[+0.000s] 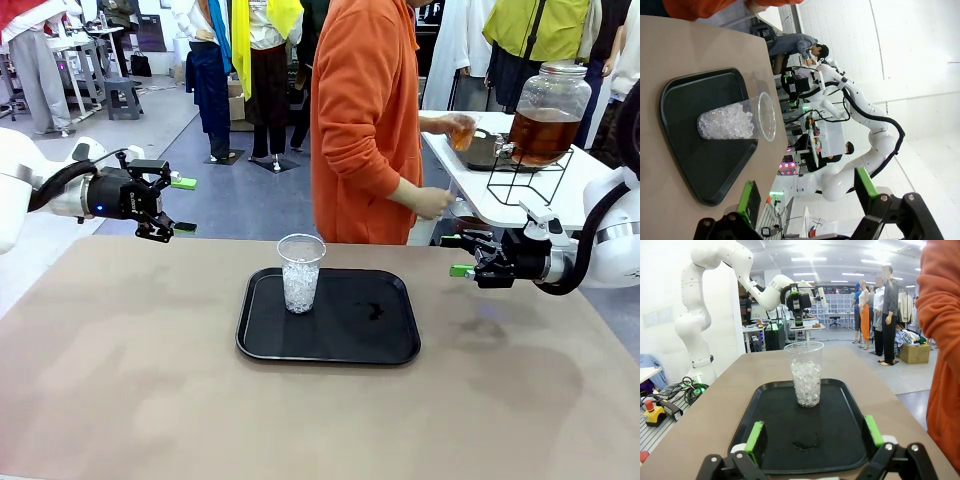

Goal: Pour the drink into the iced cup.
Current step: Pick up the iced cup indicated by the human and present it to them.

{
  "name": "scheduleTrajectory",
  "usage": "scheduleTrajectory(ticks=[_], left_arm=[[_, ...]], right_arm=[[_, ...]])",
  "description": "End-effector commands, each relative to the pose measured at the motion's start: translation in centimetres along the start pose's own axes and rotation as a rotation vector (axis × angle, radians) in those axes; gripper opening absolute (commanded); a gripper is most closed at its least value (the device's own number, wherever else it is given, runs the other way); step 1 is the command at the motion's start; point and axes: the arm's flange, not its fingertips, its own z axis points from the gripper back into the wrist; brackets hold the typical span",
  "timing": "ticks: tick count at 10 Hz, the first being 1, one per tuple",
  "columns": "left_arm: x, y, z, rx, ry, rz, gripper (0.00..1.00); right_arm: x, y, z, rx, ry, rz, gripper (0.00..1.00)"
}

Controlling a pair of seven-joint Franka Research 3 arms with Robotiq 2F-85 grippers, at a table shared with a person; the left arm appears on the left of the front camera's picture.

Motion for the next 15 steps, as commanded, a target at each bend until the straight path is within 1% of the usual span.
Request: scheduleTrajectory(ticks=[1,15], left_arm=[[-0.19,-0.12,-0.03,0.003,-0.004,-0.018,1.00],[-0.19,-0.12,-0.03,0.003,-0.004,-0.018,1.00]], right_arm=[[0.49,-0.28,-0.25,0.005,0.002,0.001,1.00],[0.49,-0.28,-0.25,0.005,0.002,0.001,1.00]])
